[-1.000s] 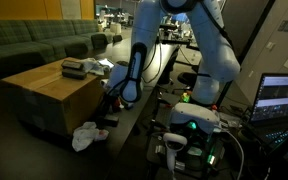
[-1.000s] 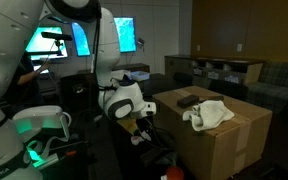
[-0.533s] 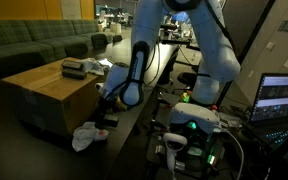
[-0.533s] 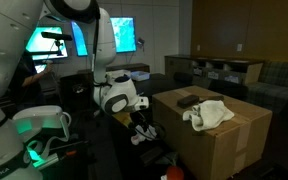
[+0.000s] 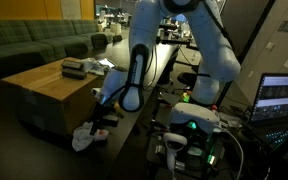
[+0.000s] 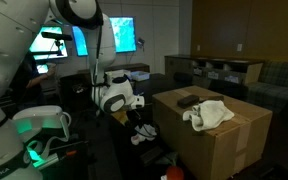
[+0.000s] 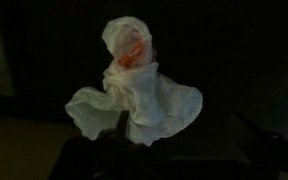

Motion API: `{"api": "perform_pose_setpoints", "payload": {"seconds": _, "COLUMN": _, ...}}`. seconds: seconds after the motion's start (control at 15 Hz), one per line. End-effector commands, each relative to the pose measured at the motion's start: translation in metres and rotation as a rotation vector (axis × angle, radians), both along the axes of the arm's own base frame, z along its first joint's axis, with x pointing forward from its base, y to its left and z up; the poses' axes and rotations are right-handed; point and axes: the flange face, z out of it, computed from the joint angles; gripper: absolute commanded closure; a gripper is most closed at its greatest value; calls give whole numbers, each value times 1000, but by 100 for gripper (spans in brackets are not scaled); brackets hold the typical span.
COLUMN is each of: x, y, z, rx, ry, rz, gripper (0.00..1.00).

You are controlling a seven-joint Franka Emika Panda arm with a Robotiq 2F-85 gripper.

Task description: Remove the brown toy from the box and replace it with the towel, remove the blue object from the box and replace it with the gray duster and remove the orange plush toy from the box and replace it with the duster, remove the duster and replace it with the plastic bag

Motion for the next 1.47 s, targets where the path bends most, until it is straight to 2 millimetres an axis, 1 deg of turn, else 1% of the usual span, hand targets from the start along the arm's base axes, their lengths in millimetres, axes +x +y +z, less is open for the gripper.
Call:
{"api": "perform_pose_setpoints", "payload": {"seconds": 0.0, "x": 5, "y": 17, "z": -10, "rx": 44, "ry": -4, "rz": 4, "gripper": 0}}
{"api": "perform_pose_setpoints", "payload": {"seconds": 0.13, "x": 7, "y": 22, "z": -16, "rx": 49, "ry": 0, "rz": 5, "gripper": 0}}
{"api": "perform_pose_setpoints", "payload": {"seconds": 0.27, "x": 11, "y": 21, "z": -24, "rx": 45, "ry": -4, "rz": -1, "gripper": 0}}
{"api": "perform_pose_setpoints", "payload": {"seconds": 0.6, "x": 23, "y": 12, "z": -47, "rx": 10, "ry": -21, "rz": -14, "gripper": 0}}
{"api": "perform_pose_setpoints", "payload": {"seconds": 0.67, "x": 25, "y": 9, "z": -54, "rx": -5, "ry": -23, "rz": -13, "gripper": 0}}
{"api": "perform_pose_setpoints", "payload": {"seconds": 0.73, "x": 26, "y": 6, "z": -56, "rx": -14, "ry": -21, "rz": -12, "gripper": 0}}
{"api": "perform_pose_setpoints", "payload": {"seconds": 0.8, "x": 27, "y": 3, "z": -65, "rx": -29, "ry": -23, "rz": -11, "gripper": 0}}
{"api": "perform_pose_setpoints", "payload": {"seconds": 1.0, "x": 30, "y": -3, "z": -77, "rx": -56, "ry": -24, "rz": -10, "gripper": 0}}
{"api": "perform_pose_setpoints", "payload": {"seconds": 1.2, "x": 32, "y": -7, "z": -83, "rx": -71, "ry": -27, "rz": -11, "gripper": 0}}
{"api": "perform_pose_setpoints", "payload": {"seconds": 1.33, "x": 34, "y": -7, "z": -84, "rx": -79, "ry": -35, "rz": -8, "gripper": 1}}
{"api": "perform_pose_setpoints", "payload": {"seconds": 1.4, "x": 35, "y": -8, "z": -83, "rx": -80, "ry": -39, "rz": -7, "gripper": 26}}
